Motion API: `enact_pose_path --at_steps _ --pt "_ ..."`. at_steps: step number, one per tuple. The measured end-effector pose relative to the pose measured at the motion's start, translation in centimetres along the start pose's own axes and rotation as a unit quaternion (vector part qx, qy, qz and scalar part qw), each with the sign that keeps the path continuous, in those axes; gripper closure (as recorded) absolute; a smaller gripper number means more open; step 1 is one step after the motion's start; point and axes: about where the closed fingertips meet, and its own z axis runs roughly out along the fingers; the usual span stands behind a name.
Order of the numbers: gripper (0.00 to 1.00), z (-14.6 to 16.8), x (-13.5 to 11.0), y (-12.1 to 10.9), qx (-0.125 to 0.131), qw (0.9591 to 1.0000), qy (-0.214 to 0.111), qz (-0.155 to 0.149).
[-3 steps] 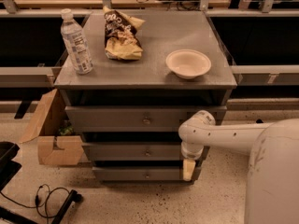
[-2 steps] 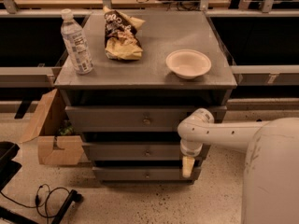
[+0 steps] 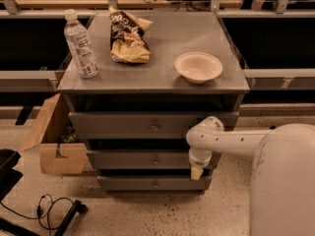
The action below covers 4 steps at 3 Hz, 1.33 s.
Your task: Open middle drawer
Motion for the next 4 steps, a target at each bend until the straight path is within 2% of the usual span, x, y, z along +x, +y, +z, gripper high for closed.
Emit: enact_pose_path --at_steps 2,3,4 --pt "0.88 -0.9 0.5 0.0 -0.005 0.9999 0.009 0.003" --pt "1.00 -1.5 0.5 -0.1 -0.005 0.9999 0.009 0.003" --pt "0.87 -1.6 0.5 -0.1 -0.005 0.9999 0.009 0.003"
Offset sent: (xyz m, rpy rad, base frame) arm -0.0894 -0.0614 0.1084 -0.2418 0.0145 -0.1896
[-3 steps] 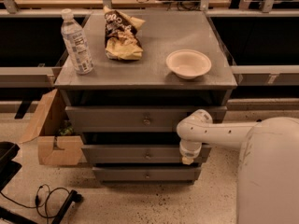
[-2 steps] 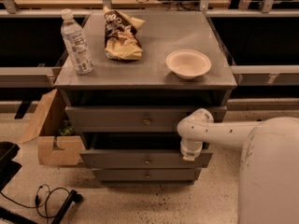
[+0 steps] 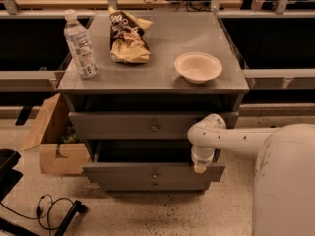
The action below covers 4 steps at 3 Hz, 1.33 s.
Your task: Open middle drawer
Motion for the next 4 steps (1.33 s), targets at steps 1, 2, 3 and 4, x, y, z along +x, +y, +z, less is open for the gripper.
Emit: enact_pose_path --at_steps 1,2,3,4 --pt "0.64 0.00 0.00 0.00 0.000 1.0000 0.000 0.000" --pt "0.40 0.00 0.00 0.00 0.000 1.0000 0.000 0.000" --pt "0.18 0.00 0.00 0.00 0.000 1.0000 0.000 0.000" --pt "0.00 0.01 0.00 0.01 0.000 1.0000 0.000 0.000"
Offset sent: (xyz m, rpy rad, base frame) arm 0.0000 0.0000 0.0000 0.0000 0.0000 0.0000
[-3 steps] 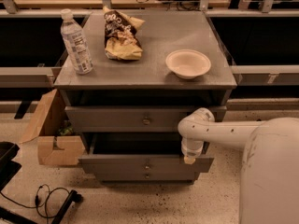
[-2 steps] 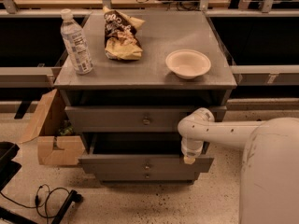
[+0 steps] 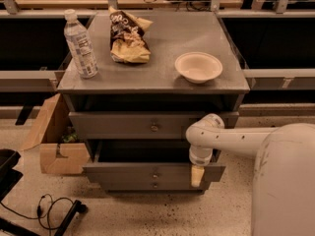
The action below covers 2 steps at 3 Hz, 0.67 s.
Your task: Open middle drawer
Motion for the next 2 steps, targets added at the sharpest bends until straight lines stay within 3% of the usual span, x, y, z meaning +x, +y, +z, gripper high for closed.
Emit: enact_pose_path --at_steps 2 --pt "0.00 0.25 0.32 0.91 -0.007 1.0000 -0.005 -0.001"
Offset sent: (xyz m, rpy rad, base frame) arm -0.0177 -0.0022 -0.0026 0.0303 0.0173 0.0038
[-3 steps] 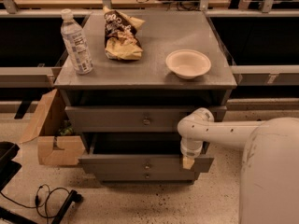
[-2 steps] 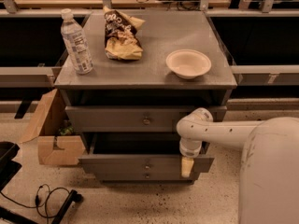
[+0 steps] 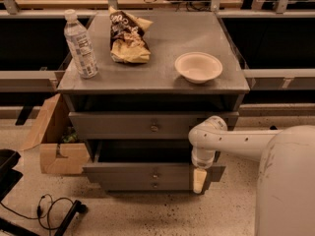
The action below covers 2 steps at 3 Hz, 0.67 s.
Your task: Open middle drawer
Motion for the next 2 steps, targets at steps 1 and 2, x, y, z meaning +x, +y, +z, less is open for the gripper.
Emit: enact_pose_path --at_steps 1,2 --pt "0.16 -1.5 1.2 2.9 -0.003 1.0000 -0.002 0.006" --pt "0.39 -2.5 3.5 10.2 -0.043 0.9983 0.036 -0.012"
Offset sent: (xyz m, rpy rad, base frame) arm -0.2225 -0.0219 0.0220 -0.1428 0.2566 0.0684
